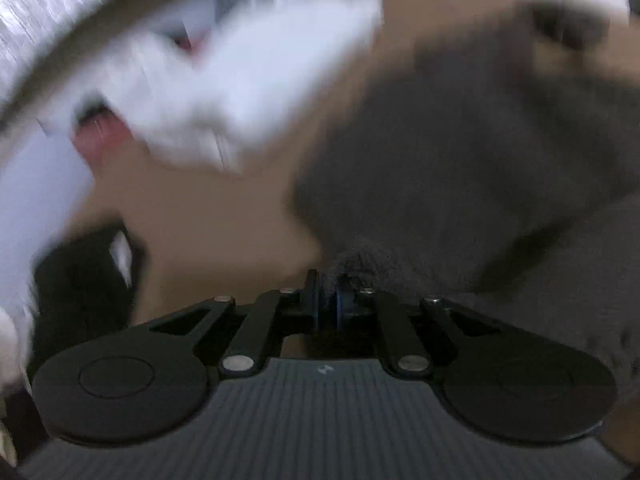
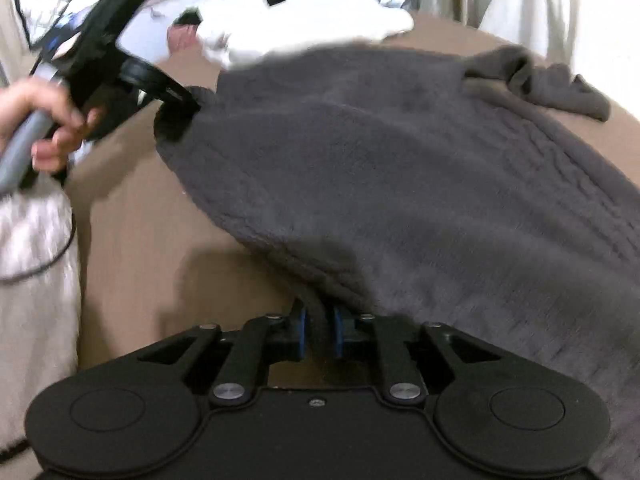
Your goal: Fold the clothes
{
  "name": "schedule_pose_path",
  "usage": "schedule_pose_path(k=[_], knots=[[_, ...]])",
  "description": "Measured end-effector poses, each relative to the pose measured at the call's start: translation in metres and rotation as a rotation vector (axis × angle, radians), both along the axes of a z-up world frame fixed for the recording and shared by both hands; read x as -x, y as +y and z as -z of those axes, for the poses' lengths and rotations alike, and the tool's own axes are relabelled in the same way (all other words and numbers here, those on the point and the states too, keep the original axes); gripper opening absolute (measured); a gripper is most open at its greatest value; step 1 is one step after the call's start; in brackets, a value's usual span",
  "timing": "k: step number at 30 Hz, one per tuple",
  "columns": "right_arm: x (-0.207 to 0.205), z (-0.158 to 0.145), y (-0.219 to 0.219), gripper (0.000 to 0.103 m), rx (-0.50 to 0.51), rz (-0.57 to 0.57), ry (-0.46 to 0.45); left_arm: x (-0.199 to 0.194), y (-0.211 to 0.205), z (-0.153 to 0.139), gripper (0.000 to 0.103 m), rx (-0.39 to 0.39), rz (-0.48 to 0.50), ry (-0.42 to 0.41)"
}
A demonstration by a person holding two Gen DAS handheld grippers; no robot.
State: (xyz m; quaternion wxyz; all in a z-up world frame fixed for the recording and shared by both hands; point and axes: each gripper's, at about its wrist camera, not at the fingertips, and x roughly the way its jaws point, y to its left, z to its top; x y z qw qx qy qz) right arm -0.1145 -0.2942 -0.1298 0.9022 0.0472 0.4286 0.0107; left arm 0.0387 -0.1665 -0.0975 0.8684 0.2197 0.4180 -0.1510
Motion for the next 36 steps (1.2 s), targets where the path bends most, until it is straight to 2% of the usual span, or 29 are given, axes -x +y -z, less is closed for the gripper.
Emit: schedule_pose_path(k=[2, 3, 4, 6, 8, 11, 13, 15, 17, 20, 24, 31, 34, 36], knots=[[0.013, -0.011, -0.002, 0.039, -0.043, -0.004, -0.052, -0.005, 0.012, -0.018, 0.027, 0.097, -0.032, -0.024], [0.020, -0.016, -0.003, 0.045, -0.066, -0.006, -0.079, -0.006, 0.016, -0.028, 0.044, 0.146, -0.047, -0.039], [0.025, -0.023, -0.006, 0.046, -0.081, 0.002, -0.092, -0.007, 0.018, -0.034, 0.047, 0.174, -0.055, -0.055], [0.033, -0.036, -0.014, 0.047, -0.111, 0.020, -0.115, -0.006, 0.017, -0.034, 0.047, 0.177, -0.063, -0.073], [0.037, -0.045, -0.027, 0.048, -0.069, 0.075, -0.133, -0.002, 0.018, -0.033, 0.047, 0.173, -0.066, -0.072], [0.044, -0.060, -0.053, 0.052, -0.061, 0.199, -0.153, 0.003, 0.026, -0.046, 0.051, 0.230, -0.078, -0.086], [0.052, -0.068, -0.065, 0.060, -0.035, 0.276, -0.152, 0.009, 0.038, -0.061, 0.065, 0.294, -0.107, -0.116], [0.058, -0.075, -0.077, 0.066, 0.017, 0.338, -0.150, 0.011, 0.044, -0.075, 0.065, 0.323, -0.114, -0.127], [0.062, -0.074, -0.092, 0.067, 0.060, 0.394, -0.149, 0.009, 0.039, -0.080, 0.065, 0.317, -0.097, -0.112], [0.062, -0.071, -0.115, 0.067, 0.088, 0.506, -0.086, 0.002, 0.014, -0.079, 0.065, 0.321, -0.031, -0.051], [0.063, -0.062, -0.138, 0.067, 0.084, 0.569, -0.059, -0.004, -0.028, -0.075, 0.065, 0.310, 0.072, 0.022], [0.059, -0.059, -0.183, 0.067, 0.087, 0.542, -0.040, -0.017, -0.121, -0.069, 0.073, 0.239, 0.211, 0.031], [0.055, -0.057, -0.216, 0.069, 0.022, 0.511, -0.033, -0.031, -0.167, -0.059, 0.073, 0.196, 0.244, 0.022], [0.051, -0.054, -0.239, 0.070, -0.010, 0.465, -0.025, -0.042, -0.197, -0.050, 0.073, 0.192, 0.273, 0.044]])
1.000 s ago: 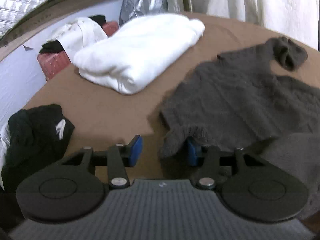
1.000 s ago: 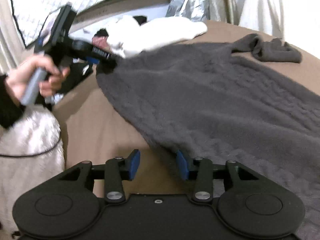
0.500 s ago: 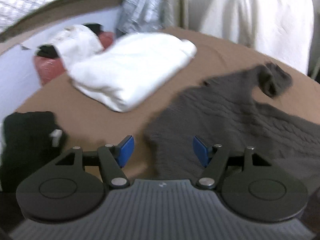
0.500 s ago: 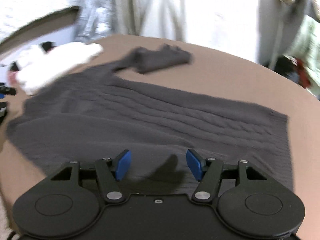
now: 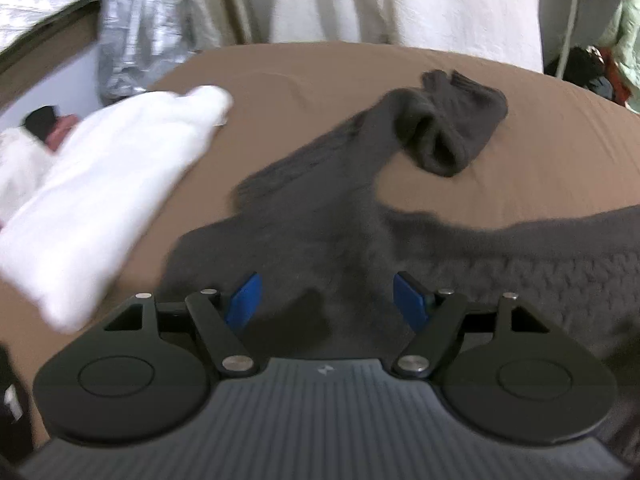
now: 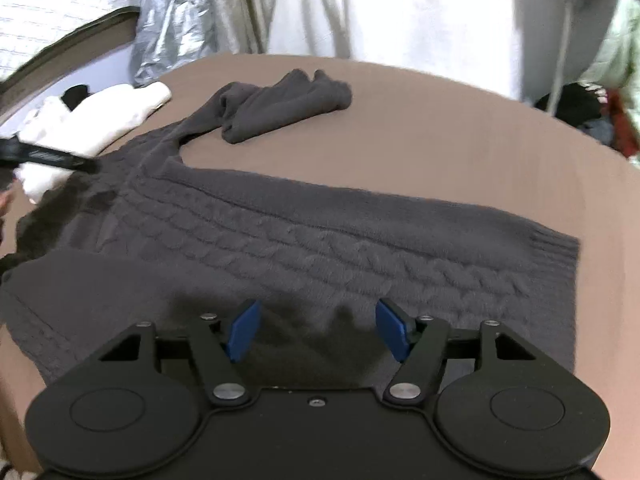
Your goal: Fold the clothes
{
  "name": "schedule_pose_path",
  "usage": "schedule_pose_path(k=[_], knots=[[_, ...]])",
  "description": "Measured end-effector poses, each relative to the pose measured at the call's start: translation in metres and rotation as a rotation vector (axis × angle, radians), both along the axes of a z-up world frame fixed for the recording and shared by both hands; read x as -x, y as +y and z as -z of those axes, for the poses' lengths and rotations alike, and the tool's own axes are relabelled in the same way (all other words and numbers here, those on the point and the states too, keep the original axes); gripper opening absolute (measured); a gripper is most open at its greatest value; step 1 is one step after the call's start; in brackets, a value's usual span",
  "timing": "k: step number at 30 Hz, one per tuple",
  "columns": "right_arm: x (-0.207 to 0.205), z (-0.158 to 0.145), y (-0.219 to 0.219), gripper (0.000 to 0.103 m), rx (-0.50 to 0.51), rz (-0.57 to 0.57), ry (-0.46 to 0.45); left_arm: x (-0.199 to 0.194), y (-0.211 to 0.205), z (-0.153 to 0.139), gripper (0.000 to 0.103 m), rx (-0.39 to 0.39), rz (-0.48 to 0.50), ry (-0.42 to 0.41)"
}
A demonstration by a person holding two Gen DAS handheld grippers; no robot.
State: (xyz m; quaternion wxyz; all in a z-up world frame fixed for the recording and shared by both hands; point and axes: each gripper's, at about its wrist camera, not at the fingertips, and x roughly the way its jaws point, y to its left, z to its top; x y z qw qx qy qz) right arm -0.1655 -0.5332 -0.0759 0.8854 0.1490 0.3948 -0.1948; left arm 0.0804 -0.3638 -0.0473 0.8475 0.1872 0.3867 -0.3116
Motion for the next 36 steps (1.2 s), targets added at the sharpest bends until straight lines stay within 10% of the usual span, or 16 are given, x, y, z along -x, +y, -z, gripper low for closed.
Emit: schedule_pose_path(k=[13, 18, 27, 29, 30, 32, 34, 36], knots=[[-0.004, 0.025, -0.108, 0.070, 0.120, -0.038, 0.107, -0.037, -0.167, 0.042, 0.078, 0.008, 0.187, -0.034], [-0.007, 0.033, -0.115, 0.073, 0.157, -0.083, 0.118, -0.042, -0.193, 0.062, 0.082, -0.060, 0.244, 0.084], [0.023, 0.047, -0.157, 0.085, 0.193, 0.143, 0.092, -0.043, -0.199, 0.071, 0.076, -0.023, 0.184, 0.033], [0.025, 0.059, -0.172, 0.085, 0.108, 0.159, 0.080, -0.043, -0.203, 0.072, 0.059, -0.025, 0.175, 0.005], [0.026, 0.063, -0.176, 0.084, 0.077, 0.158, 0.069, -0.044, -0.204, 0.073, 0.031, -0.026, 0.170, -0.008], [0.023, 0.066, -0.174, 0.065, 0.103, 0.118, 0.048, -0.042, -0.206, 0.070, 0.010, -0.037, 0.159, -0.050], [0.021, 0.062, -0.168, 0.016, 0.126, 0.078, 0.035, -0.036, -0.205, 0.064, 0.008, -0.033, 0.157, -0.081], [0.020, 0.053, -0.155, 0.013, 0.230, 0.037, 0.035, -0.025, -0.204, 0.052, 0.007, -0.014, 0.187, -0.131]])
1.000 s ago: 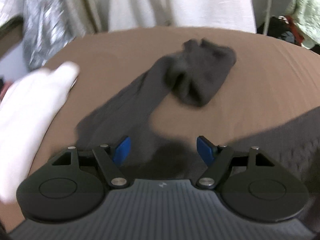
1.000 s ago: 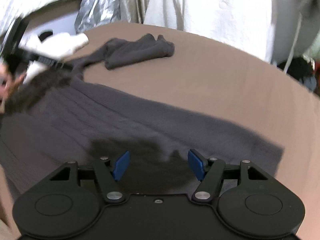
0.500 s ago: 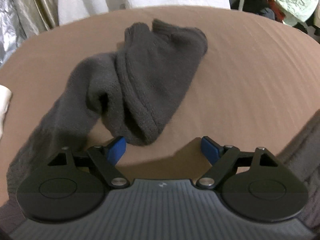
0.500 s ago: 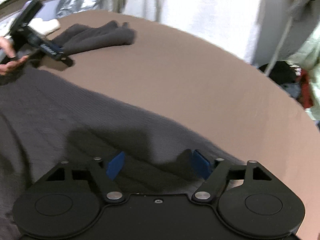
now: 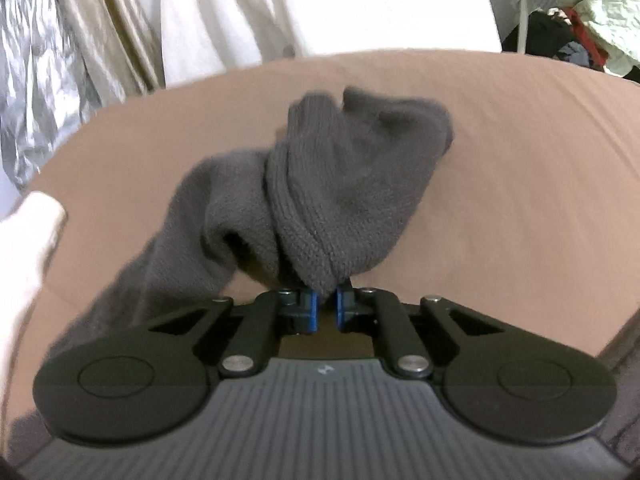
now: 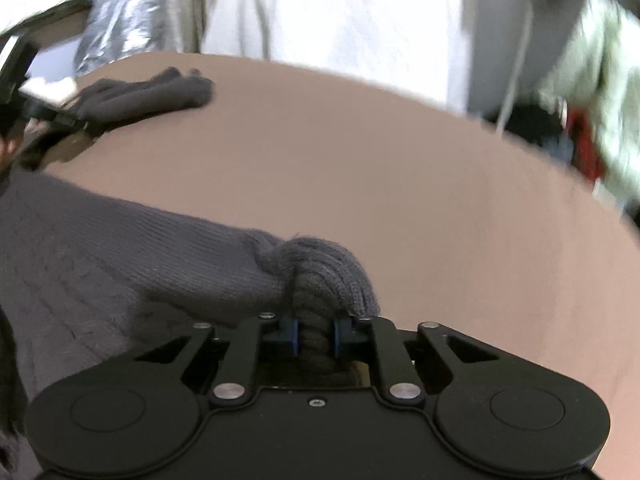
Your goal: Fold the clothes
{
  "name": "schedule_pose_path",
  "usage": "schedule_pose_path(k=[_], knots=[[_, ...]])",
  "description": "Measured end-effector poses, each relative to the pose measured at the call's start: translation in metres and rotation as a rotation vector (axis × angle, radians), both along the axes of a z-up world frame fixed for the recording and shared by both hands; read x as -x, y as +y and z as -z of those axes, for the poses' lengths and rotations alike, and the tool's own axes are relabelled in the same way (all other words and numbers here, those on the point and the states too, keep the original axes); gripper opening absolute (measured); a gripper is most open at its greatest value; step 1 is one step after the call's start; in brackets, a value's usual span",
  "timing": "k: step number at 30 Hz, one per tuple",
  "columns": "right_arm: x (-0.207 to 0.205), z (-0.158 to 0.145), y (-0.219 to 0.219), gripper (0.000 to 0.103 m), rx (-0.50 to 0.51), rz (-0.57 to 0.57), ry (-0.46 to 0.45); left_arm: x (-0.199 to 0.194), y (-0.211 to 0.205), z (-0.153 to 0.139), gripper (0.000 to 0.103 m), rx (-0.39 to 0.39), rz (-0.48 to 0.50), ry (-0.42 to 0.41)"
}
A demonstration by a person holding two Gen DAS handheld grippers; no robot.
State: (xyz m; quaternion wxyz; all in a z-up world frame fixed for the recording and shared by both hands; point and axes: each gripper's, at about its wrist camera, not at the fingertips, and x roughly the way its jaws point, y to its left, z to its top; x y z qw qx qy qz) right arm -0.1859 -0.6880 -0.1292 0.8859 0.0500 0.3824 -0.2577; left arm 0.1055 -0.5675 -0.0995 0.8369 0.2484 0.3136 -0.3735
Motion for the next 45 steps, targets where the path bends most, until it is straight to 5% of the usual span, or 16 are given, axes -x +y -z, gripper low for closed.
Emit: schedule_pose_path(k=[6, 8, 9, 10, 12, 14, 17, 20, 23, 24, 27, 32, 33, 35, 41, 45], knots=[[0.032, -0.032, 0.013, 0.012, 0.179, 0.035, -0.082, 0.051, 0.002, -0.063, 0.007, 0.153, 0.222, -0.121], [0.043, -0.032, 0.005, 0.012, 0.151, 0.076, -0.081, 0.065, -0.003, -0.077, 0.007, 0.206, 0.303, -0.060], [0.044, -0.024, -0.002, 0.021, 0.123, 0.107, -0.053, 0.071, -0.008, -0.079, 0.007, 0.210, 0.345, -0.020], [0.041, -0.014, -0.009, 0.035, 0.088, 0.143, 0.006, 0.076, -0.016, -0.075, 0.010, 0.190, 0.389, 0.031], [0.032, 0.001, -0.013, 0.043, 0.115, 0.240, 0.105, 0.084, -0.033, -0.057, 0.020, 0.095, 0.418, 0.127], [0.027, -0.008, -0.004, 0.046, 0.127, 0.272, 0.023, 0.086, -0.036, -0.039, 0.028, 0.030, 0.416, 0.219], [0.011, -0.028, 0.018, 0.051, 0.168, 0.306, -0.075, 0.078, -0.004, -0.037, 0.049, 0.070, 0.424, 0.260], [-0.026, -0.048, 0.035, 0.053, 0.129, 0.201, -0.135, 0.058, 0.048, -0.055, 0.054, 0.134, 0.395, 0.224], [-0.064, -0.064, 0.047, 0.053, 0.045, 0.051, -0.178, 0.023, 0.094, -0.078, 0.065, 0.156, 0.287, 0.104], [-0.077, -0.066, 0.051, 0.053, 0.016, 0.009, -0.188, 0.008, 0.101, -0.082, 0.072, 0.131, 0.224, 0.057], [-0.132, -0.069, 0.064, 0.055, -0.035, -0.128, -0.186, -0.042, 0.118, -0.075, 0.072, 0.008, 0.043, 0.001], [-0.246, -0.032, 0.100, 0.056, 0.127, -0.242, 0.027, -0.095, 0.140, -0.040, 0.072, -0.149, -0.085, 0.007], [-0.266, -0.019, 0.100, 0.052, 0.140, -0.236, 0.084, -0.097, 0.145, -0.036, 0.072, -0.173, -0.089, -0.011], [-0.284, -0.001, 0.090, 0.010, 0.176, -0.194, 0.177, -0.102, 0.156, -0.032, 0.072, -0.204, -0.096, -0.051], [-0.171, -0.048, 0.042, 0.012, 0.091, 0.266, -0.187, -0.116, 0.170, -0.038, 0.072, -0.121, -0.103, -0.057], [-0.094, -0.048, 0.015, 0.015, -0.089, 0.449, -0.092, -0.135, 0.159, -0.030, 0.073, -0.114, -0.030, -0.004]])
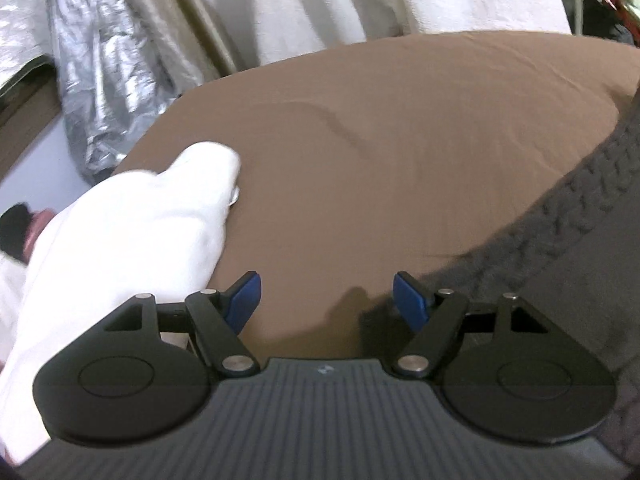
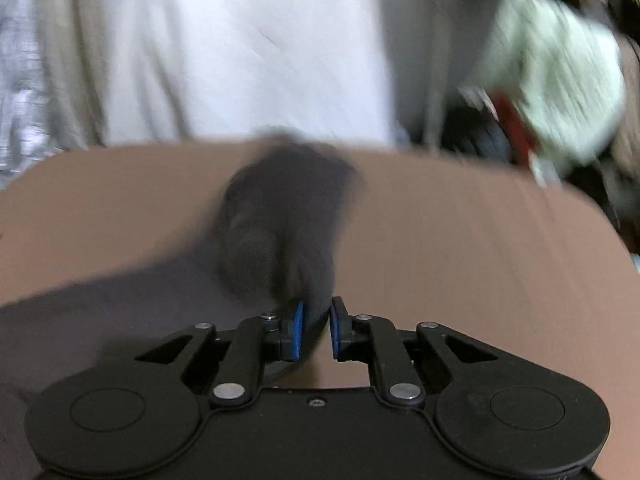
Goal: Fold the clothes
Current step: 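Fold the sleeve across the sweater body with the right gripper and release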
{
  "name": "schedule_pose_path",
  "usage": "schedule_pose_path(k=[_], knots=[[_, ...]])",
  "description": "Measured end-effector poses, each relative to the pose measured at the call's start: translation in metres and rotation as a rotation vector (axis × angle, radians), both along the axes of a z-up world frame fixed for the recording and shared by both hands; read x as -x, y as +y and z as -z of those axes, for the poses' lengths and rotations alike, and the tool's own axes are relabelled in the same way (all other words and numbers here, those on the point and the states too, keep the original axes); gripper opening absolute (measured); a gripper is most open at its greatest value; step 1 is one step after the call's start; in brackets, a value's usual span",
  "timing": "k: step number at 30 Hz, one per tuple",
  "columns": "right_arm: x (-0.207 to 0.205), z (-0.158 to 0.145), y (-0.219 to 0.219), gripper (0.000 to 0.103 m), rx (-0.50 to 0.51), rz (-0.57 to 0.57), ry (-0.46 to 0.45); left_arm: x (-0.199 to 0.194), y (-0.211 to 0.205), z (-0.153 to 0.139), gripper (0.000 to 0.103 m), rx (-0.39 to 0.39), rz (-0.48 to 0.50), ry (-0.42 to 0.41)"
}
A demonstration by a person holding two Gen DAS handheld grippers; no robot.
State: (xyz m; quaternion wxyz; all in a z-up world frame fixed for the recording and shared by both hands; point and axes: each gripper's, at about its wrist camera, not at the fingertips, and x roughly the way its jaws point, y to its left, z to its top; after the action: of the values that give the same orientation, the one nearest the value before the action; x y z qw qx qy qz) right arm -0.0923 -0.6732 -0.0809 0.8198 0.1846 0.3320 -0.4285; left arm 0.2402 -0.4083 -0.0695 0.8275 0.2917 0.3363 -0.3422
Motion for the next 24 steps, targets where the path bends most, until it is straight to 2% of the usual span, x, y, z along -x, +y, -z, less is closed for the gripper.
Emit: schedule_pose_path(k=[2, 3, 4, 6, 7, 8, 9, 10, 12, 14, 15, 16, 17, 19, 20, 21, 23, 24], knots=[[0.023, 0.004, -0.005, 0.022, -0.014, 0.003, 0.078, -0.008, -0.008, 0.009, 0.075, -0.005, 0.056, 0.061], [0.032, 0.006, -0.006, 0.033, -0.014, -0.010, 0.087, -0.010, -0.010, 0.013, 0.077, -0.003, 0.073, 0.089], [0.039, 0.005, -0.009, 0.046, -0.030, -0.032, 0.060, -0.012, -0.012, 0.016, 0.078, 0.005, 0.076, 0.113], [0.048, 0.004, -0.014, 0.057, -0.078, -0.063, -0.013, -0.015, -0.016, 0.023, 0.078, 0.019, 0.084, 0.161], [0.049, 0.004, -0.016, 0.058, -0.111, -0.070, -0.058, -0.016, -0.017, 0.027, 0.075, 0.026, 0.088, 0.186], [0.050, 0.005, -0.018, 0.060, -0.143, -0.077, -0.103, -0.017, -0.019, 0.030, 0.067, 0.033, 0.091, 0.210], [0.049, 0.006, -0.021, 0.066, -0.177, -0.081, -0.135, -0.017, -0.020, 0.031, 0.038, 0.041, 0.099, 0.232], [0.046, 0.009, -0.025, 0.067, -0.211, -0.089, -0.164, -0.015, -0.020, 0.029, 0.008, 0.048, 0.106, 0.247], [0.045, 0.012, -0.017, 0.067, -0.233, -0.151, -0.191, 0.000, -0.023, 0.022, 0.008, 0.023, 0.111, 0.195], [0.033, 0.014, -0.004, 0.067, -0.225, -0.247, -0.198, 0.018, -0.024, 0.014, 0.007, -0.003, 0.136, 0.077], [0.026, 0.013, 0.003, 0.067, -0.224, -0.322, -0.185, 0.024, -0.023, 0.007, 0.007, 0.026, 0.143, -0.002], [0.022, 0.013, 0.010, 0.067, -0.212, -0.385, -0.163, 0.027, -0.020, -0.002, 0.006, 0.088, 0.143, -0.077], [0.014, 0.016, 0.019, 0.067, -0.186, -0.451, -0.116, 0.025, -0.019, -0.012, 0.005, 0.145, 0.108, -0.132], [0.004, 0.021, 0.030, 0.067, -0.114, -0.478, -0.033, 0.003, -0.015, -0.030, 0.000, 0.239, -0.039, -0.118], [0.001, 0.022, 0.033, 0.067, -0.077, -0.473, -0.001, -0.009, -0.012, -0.036, 0.000, 0.260, -0.115, -0.126], [0.002, 0.020, 0.035, 0.067, -0.062, -0.457, 0.003, -0.018, -0.011, -0.039, 0.000, 0.243, -0.181, -0.181], [0.014, 0.017, 0.033, 0.067, -0.061, -0.423, -0.037, -0.026, -0.009, -0.040, 0.000, 0.160, -0.235, -0.292], [0.022, 0.015, 0.031, 0.067, -0.065, -0.404, -0.060, -0.030, -0.006, -0.040, 0.000, 0.135, -0.226, -0.268]])
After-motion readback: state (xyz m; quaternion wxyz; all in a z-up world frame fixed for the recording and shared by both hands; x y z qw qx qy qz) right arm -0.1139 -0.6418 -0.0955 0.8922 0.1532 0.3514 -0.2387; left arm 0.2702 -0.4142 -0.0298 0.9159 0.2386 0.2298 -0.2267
